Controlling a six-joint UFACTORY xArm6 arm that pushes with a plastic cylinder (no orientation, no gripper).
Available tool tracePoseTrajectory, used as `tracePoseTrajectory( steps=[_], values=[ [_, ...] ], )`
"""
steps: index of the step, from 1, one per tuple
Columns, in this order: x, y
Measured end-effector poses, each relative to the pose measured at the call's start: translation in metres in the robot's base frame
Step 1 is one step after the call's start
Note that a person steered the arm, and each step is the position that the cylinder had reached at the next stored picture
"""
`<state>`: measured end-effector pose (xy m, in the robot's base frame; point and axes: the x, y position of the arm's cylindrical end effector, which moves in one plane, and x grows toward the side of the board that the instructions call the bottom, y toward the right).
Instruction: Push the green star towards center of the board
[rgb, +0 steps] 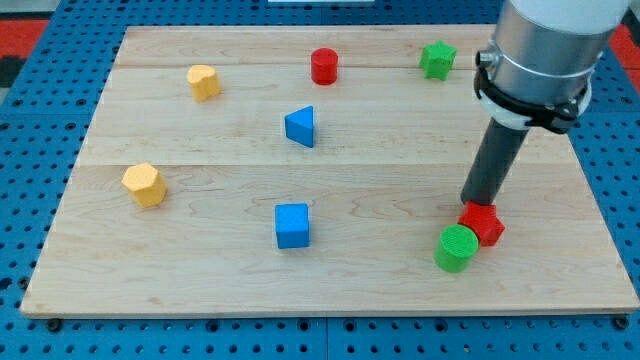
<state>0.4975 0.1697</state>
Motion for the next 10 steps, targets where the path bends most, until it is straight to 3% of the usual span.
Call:
tracePoseTrajectory(
  steps=[1,2,3,4,5,7,8,9,10],
  values=[
    [-0.077,-0.002],
    [-0.161,0.071],
    [-0.235,0.056],
    [-0.254,0.021],
    [-0.186,-0.023],
    [-0.252,-0.036],
    [-0.182,-0.072],
    [-0.113,-0.045],
    [-0.132,-0.05]
  ],
)
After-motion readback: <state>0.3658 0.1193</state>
